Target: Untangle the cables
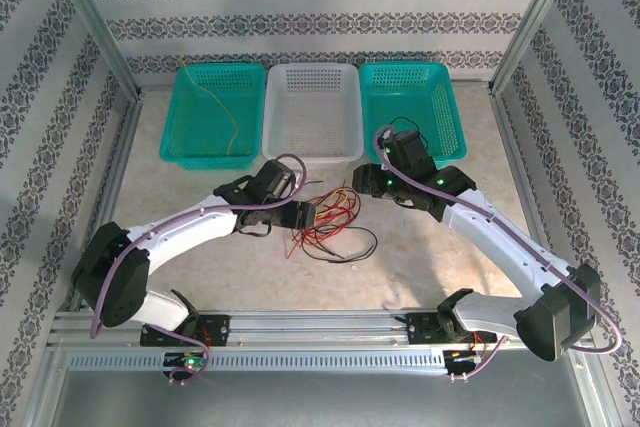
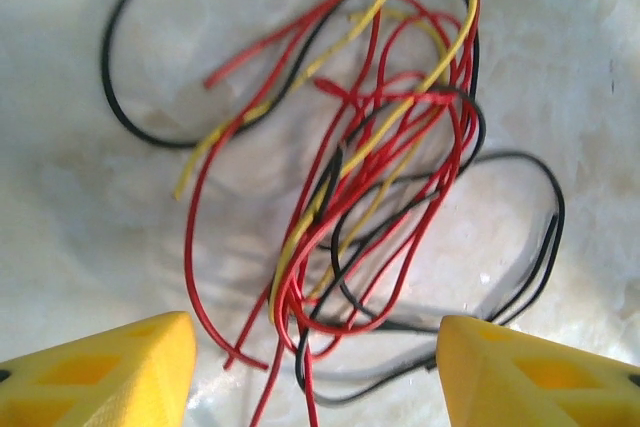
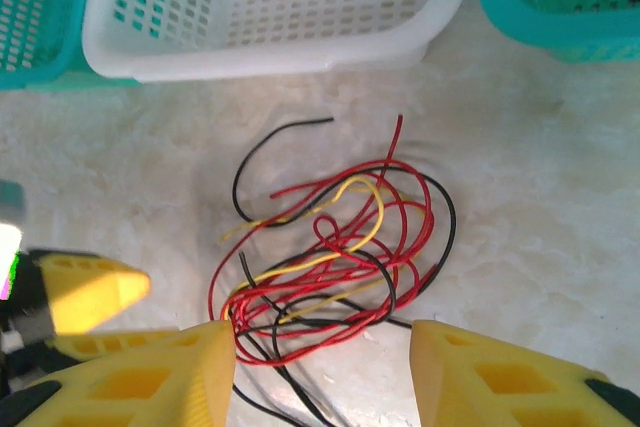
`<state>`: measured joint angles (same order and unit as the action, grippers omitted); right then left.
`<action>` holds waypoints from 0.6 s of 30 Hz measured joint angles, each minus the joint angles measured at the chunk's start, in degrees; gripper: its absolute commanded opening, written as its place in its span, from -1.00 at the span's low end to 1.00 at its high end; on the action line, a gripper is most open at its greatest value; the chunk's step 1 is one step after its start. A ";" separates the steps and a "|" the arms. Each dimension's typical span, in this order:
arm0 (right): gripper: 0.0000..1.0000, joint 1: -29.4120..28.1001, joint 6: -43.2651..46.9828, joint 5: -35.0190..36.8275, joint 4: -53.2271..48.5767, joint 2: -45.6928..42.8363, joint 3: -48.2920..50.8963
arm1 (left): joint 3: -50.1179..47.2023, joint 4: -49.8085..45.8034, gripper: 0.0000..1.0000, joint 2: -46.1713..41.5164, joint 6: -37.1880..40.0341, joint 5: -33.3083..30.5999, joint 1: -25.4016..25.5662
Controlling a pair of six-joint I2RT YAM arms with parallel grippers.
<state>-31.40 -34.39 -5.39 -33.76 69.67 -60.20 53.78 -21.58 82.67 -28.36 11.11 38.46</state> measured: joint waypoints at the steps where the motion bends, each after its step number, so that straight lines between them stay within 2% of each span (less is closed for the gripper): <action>1: -0.01 -0.28 0.00 0.00 -0.07 0.00 0.39 | 0.94 -0.22 0.02 0.37 0.22 -1.18 -0.20; 4: -0.01 -0.37 -0.07 0.02 -0.33 0.00 1.14 | 4.96 -1.38 -0.26 3.89 0.92 -4.11 -1.31; 9: 0.00 -0.37 -0.28 0.04 -0.44 -0.02 1.38 | 8.00 -1.73 -0.40 11.43 -0.35 -8.26 -2.12; 15: 0.00 -1.33 -0.76 0.02 -0.02 0.59 1.97 | 7.45 -1.09 -0.33 12.50 -1.46 -8.79 -2.10; 18: -0.02 -1.73 -1.38 0.00 0.26 2.89 2.12 | 6.95 -0.11 -0.21 11.45 -1.90 -8.35 -2.10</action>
<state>-33.12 -35.77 -5.39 -33.50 72.55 -58.08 60.73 -21.69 94.13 -30.26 2.76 36.36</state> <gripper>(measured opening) 0.497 0.364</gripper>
